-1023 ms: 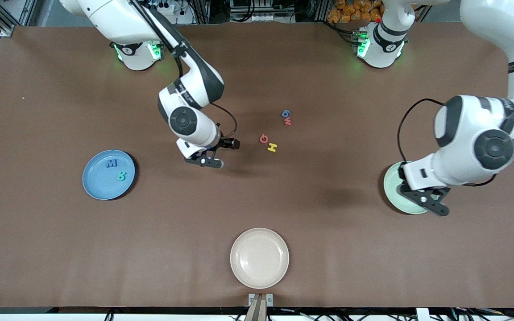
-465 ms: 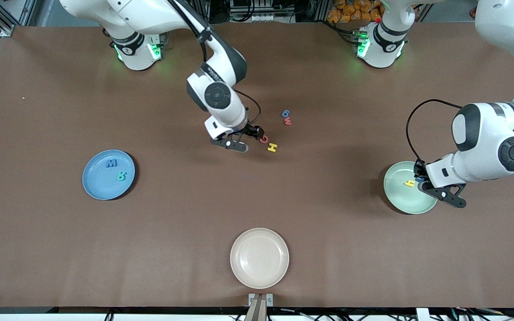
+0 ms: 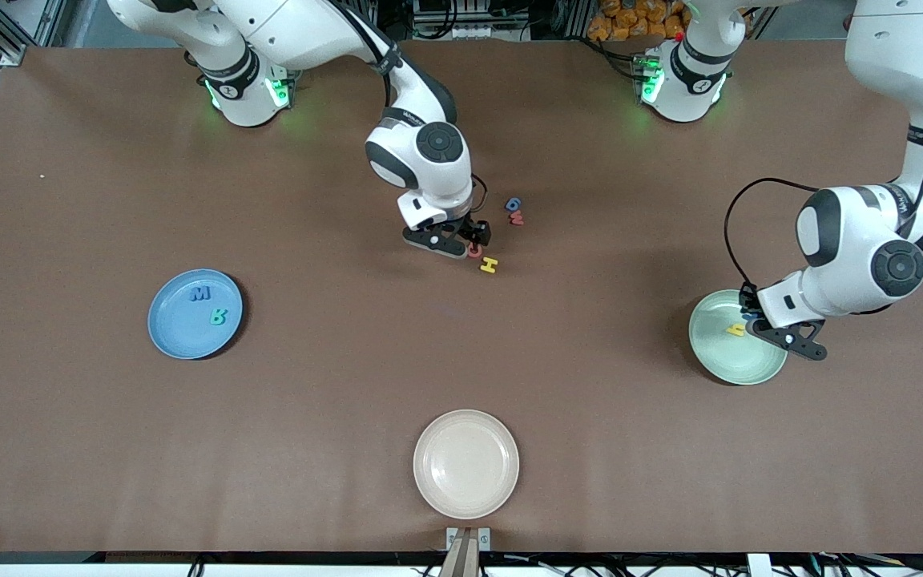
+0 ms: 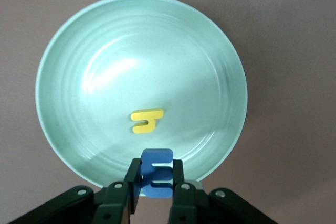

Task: Sort uppercase to blue plate, lowercase to green plate
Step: 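Release the E on the green plate while the right gripper lowers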

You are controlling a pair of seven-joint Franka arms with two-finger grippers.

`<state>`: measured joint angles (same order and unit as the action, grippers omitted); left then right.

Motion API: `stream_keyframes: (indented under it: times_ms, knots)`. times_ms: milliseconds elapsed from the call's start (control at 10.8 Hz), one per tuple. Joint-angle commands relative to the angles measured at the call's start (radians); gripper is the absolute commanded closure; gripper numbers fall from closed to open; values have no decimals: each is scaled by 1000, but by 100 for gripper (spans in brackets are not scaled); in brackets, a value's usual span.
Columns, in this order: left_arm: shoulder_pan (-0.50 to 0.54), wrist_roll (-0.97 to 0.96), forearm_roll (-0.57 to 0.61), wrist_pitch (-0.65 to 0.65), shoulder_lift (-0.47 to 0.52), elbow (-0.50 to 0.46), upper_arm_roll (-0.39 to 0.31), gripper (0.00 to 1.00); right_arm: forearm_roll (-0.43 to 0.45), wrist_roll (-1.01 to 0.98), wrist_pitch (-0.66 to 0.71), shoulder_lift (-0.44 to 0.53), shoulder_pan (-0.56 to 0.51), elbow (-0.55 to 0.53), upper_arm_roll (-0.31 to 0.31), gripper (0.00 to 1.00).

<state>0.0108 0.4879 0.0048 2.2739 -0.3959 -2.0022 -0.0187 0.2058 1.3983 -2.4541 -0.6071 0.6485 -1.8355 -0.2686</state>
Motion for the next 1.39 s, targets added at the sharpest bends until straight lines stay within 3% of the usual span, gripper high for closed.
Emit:
stream_keyframes:
  times_ms: [0, 93, 465, 744, 930, 1023, 1302]
  knots:
    - [-15, 8, 4, 12, 18, -7, -3, 35, 32, 41, -8, -54, -6, 54, -12, 0]
    - [-17, -21, -2, 10, 29, 5, -1, 0, 33, 41, -19, -56, -6, 53, -12, 0]
    - [-48, -236, 7, -152, 74, 126, 71, 0, 37, 41, -85, -85, 2, 51, -12, 0]
    - [-84, -229, 92, -284, 69, 276, 74, 0, 64, 31, -85, -95, 8, 48, -12, 0]
    - [-101, -229, 81, -339, 63, 345, 74, 0, 67, 27, -82, -95, 8, 45, -12, 1]
    - [-141, -239, 81, -374, 63, 379, 72, 0, 67, 27, -79, -94, 8, 45, -12, 13]
    - [-184, -377, 6, -468, 80, 442, 72, 0, 67, 27, -79, -95, 14, 44, -14, 14]
